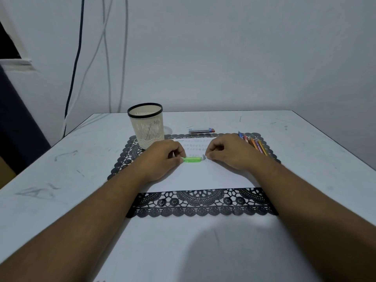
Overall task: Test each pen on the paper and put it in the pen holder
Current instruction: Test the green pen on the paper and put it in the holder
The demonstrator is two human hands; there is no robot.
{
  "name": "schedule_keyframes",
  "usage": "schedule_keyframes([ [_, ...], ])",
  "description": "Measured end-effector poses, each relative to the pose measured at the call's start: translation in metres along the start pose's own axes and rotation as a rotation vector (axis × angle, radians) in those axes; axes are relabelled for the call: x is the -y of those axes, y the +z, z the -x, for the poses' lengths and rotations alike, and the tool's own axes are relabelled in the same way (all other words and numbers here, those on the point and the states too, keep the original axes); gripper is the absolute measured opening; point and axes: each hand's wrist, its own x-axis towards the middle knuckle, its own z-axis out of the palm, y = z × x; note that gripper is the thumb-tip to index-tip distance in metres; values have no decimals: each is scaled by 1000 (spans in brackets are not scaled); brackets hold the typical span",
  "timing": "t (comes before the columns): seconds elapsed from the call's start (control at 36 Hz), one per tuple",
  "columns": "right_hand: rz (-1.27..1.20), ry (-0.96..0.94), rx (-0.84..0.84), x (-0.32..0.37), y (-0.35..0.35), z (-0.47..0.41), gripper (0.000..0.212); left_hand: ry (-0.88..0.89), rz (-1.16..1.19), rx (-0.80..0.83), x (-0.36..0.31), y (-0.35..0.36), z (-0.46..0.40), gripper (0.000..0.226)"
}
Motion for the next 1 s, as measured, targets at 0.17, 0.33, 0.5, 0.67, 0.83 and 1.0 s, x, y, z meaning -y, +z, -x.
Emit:
schedule_keyframes([
  [0.17, -19, -4, 17, 1, -4, 4, 7, 9, -8, 0, -2, 1, 2, 8],
  [0.33, -194, -19, 71, 5, -5, 12, 3, 14, 3, -9, -3, 1, 2, 8],
  [0.5, -80, -37, 84, 6, -2, 8, 2, 16, 24, -9, -3, 3, 2, 9],
  [0.67, -50, -34, 92, 4, -2, 7, 6, 19, 16, -15, -4, 3, 3, 7],
  [0.83, 32, -26, 94, 3, -4, 6, 8, 23, 16, -11, -6, 3, 3, 7],
  [1.0, 109, -9, 88, -1, -10, 6, 11, 8, -26, -13, -6, 1, 3, 7],
])
